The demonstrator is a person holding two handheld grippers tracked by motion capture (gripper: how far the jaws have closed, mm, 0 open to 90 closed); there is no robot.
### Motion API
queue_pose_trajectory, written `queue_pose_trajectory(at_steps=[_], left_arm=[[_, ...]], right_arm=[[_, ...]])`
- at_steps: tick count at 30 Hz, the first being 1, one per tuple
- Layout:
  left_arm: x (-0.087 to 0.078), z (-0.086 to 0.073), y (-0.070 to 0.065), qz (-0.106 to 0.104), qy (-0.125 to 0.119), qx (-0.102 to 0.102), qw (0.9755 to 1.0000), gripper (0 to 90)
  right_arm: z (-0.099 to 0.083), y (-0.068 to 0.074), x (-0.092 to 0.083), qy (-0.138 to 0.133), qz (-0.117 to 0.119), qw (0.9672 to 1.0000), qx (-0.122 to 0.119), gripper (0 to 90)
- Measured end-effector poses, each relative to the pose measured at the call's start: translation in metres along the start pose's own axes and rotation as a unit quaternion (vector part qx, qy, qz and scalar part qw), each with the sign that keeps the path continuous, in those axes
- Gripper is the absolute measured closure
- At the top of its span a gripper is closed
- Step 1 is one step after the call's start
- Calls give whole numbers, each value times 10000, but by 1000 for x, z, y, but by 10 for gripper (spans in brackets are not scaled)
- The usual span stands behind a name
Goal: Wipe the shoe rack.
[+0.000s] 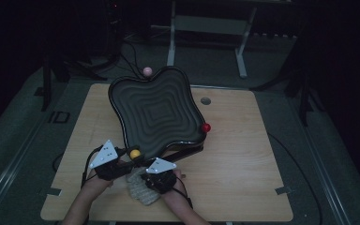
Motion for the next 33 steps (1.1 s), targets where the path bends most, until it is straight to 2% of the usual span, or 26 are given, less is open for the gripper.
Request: queue_pose_trajectory(at_steps=[3, 6, 9, 12, 16, 18, 20, 22, 24, 29, 33], left_arm=[[0, 0, 0, -13, 6, 1, 10000, 586], [0, 0, 0, -18, -3, 0, 10000, 586], [0, 0, 0, -18, 13, 7, 10000, 586], [0, 0, 0, -28, 12, 10, 10000, 586], [0, 0, 1, -33, 16, 11, 10000, 586], [0, 0, 1, -35, 11, 7, 10000, 586], [0, 0, 1, -40, 13, 6, 10000, 586], [0, 0, 1, -72, -13, -33, 10000, 586], [0, 0, 1, -79, -13, -29, 10000, 586], [0, 0, 2, -103, -8, -23, 9999, 586], [0, 0, 3, -138, 2, -26, 9999, 587]], right_arm=[[-6, -6, -17, -42, 35, 10000, 59, 741], [-14, -15, -40, -56, -103, 9999, 11, 742], [-25, -30, -66, -53, -371, 9993, 30, 741], [-40, -52, -93, -40, -749, 9971, 115, 741], [-63, -86, -121, 152, -1367, 9897, 386, 741], [-75, -102, -130, 274, -1665, 9841, 560, 740], [-85, -117, -135, 305, -1825, 9795, 797, 739], [-92, -129, -137, 382, -2009, 9745, 924, 737], [-94, -138, -135, 338, -2046, 9727, 1039, 735], [-87, -149, -124, 354, -2049, 9737, 932, 727], [-83, -152, -113, 220, -1930, 9766, 922, 649]])
Point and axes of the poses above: each handheld gripper's, and its own axes: x roughly forward along the jaws, z roughly out of its top, y roughly to its left, the point moved 3 cm from there along x, roughly forward along the jaws, and after that the axes turned 12 degrees about -x, right-handed, at the moved point
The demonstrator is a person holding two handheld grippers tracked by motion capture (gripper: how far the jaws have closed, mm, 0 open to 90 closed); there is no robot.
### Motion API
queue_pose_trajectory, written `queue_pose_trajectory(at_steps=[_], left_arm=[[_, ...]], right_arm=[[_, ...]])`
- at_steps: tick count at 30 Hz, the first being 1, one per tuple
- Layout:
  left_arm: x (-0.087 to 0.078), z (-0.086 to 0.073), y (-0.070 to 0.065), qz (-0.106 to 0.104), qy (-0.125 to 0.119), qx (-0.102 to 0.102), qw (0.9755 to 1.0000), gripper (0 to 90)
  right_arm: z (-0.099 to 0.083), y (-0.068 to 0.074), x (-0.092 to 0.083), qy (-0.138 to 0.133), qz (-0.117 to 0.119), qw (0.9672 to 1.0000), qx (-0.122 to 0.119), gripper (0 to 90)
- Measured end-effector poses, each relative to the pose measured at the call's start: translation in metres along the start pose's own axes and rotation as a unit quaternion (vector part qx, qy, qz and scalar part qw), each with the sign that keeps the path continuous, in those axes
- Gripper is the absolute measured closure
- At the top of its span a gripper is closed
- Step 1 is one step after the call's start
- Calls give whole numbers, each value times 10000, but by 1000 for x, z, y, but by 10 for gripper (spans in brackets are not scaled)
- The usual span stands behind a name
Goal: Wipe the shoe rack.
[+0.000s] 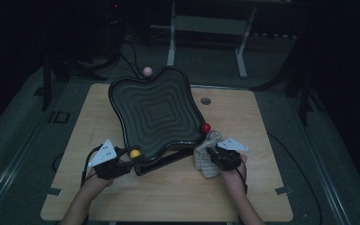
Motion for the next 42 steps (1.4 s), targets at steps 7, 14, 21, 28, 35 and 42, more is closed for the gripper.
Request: queue_pose_trajectory(at_steps=[7, 14, 21, 28, 35, 42], left_arm=[[0, 0, 1, -46, -12, 0, 10000, 588], [0, 0, 1, -62, -8, -9, 10000, 588], [0, 0, 1, -61, 8, -7, 10000, 588], [0, 0, 2, -86, 4, -5, 10000, 588], [0, 0, 2, -111, -8, -17, 9999, 588], [0, 0, 3, -133, -16, -23, 9999, 588]], right_arm=[[-12, 4, 16, 165, 88, 9998, 21, 648], [2, 4, 9, -100, 82, 9999, 19, 675], [-9, 5, 23, 197, 211, 9995, 93, 725], [2, 3, 17, 138, 120, 9998, 49, 756], [-3, 5, 19, 202, 179, 9995, 159, 762], [0, 4, 18, 79, 168, 9996, 217, 761]])
Point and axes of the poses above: each handheld gripper's, and its own axes: x roughly forward along the jaws, z roughly out of its top, y roughly to its left, the point moved 3 cm from there along x, roughly forward along the jaws, and after that the axes turned 12 degrees about -x, right-handed, at the moved point
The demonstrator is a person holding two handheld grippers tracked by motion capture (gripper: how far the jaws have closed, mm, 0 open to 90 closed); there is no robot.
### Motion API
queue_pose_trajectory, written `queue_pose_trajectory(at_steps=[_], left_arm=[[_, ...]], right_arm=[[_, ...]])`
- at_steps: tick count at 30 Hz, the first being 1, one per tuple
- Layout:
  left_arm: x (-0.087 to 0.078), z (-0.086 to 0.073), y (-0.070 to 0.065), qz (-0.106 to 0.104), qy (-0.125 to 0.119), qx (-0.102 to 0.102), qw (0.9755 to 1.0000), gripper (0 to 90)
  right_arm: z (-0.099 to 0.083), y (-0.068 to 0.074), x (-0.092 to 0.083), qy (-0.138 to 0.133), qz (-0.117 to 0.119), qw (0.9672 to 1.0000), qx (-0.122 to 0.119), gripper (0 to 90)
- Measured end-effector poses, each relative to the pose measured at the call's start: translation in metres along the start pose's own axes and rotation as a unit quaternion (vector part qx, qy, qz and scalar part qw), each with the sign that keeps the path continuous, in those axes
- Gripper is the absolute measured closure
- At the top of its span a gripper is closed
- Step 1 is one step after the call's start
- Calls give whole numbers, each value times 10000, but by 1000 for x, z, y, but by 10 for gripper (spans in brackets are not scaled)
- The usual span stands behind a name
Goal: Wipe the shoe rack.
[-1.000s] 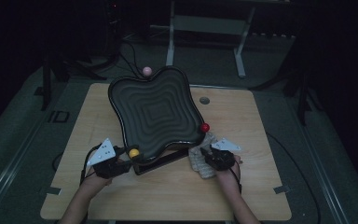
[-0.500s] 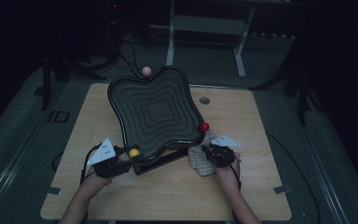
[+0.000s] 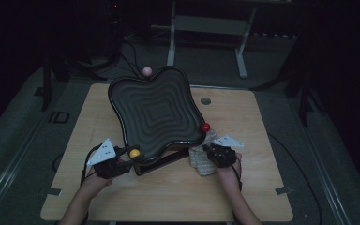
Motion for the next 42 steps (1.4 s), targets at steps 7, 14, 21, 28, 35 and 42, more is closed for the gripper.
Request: queue_pose_trajectory(at_steps=[7, 14, 21, 28, 35, 42], left_arm=[[0, 0, 0, -14, 18, -4, 10000, 588], [0, 0, 0, -3, 31, 4, 10000, 588], [-1, 0, 1, -24, 32, 8, 10000, 588], [-1, 1, 1, -12, 57, 13, 10000, 588], [-1, 1, 2, -64, 82, 21, 9999, 588], [0, 2, 2, -51, 98, 37, 9999, 588]], right_arm=[[3, -2, -4, 46, -66, 10000, 17, 759], [-7, 1, 7, 260, 13, 9997, -8, 758], [10, -3, -11, -93, -90, 9999, 12, 757], [-4, 1, 5, 155, 47, 9997, 171, 756], [2, -3, 1, 31, -70, 9999, 114, 754], [4, -1, -3, 43, -73, 9999, 102, 754]])
Point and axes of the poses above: each handheld gripper's, and its own axes: x roughly forward along the jaws, z roughly out of its top, y roughly to its left, the point moved 3 cm from there along x, roughly forward along the jaws, and after that the axes turned 12 degrees about -x, right-handed, at the moved point
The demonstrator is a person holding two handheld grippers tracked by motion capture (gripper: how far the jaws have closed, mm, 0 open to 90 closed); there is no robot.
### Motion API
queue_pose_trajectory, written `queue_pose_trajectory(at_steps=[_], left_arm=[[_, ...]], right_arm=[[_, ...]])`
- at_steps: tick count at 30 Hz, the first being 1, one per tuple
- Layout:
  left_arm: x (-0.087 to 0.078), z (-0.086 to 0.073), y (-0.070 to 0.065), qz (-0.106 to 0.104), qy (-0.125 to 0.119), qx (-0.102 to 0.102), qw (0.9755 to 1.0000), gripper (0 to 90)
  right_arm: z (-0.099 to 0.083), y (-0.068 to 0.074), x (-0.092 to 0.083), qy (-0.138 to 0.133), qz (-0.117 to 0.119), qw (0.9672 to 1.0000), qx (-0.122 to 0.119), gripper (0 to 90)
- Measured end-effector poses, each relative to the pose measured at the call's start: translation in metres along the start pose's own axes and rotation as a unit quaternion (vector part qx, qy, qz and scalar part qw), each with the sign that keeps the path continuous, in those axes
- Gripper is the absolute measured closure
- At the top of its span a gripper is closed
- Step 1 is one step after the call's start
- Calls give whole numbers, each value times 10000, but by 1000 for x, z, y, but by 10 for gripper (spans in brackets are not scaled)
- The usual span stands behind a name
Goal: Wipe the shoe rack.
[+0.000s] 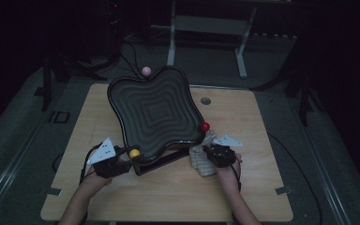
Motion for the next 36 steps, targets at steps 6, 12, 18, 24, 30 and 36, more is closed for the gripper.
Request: queue_pose_trajectory(at_steps=[6, 12, 18, 24, 30, 36], left_arm=[[0, 0, 0, -3, 31, 18, 10000, 588], [0, 0, -2, 75, 6, 11, 10000, 587], [1, -1, -5, 248, -63, 0, 9997, 585], [5, -3, -17, 384, -164, -47, 9991, 584], [14, -3, -30, 365, -124, -82, 9992, 582], [23, -1, -42, 276, 33, -75, 9996, 575]], right_arm=[[2, -2, 4, -4, -10, 10000, 37, 754], [-7, 1, 9, 284, 83, 9996, 36, 751], [-9, -5, -22, 177, 35, 9998, -82, 752], [-18, -14, -58, -20, -17, 9999, 127, 752], [-25, -14, -82, -112, -29, 9998, 132, 751], [-26, -13, -93, -224, -79, 9996, 146, 751]])
Point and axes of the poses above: each handheld gripper's, and its own axes: x roughly forward along the jaws, z roughly out of its top, y roughly to its left, the point moved 3 cm from there along x, roughly forward along the jaws, and after that the axes turned 12 degrees about -x, right-handed, at the moved point
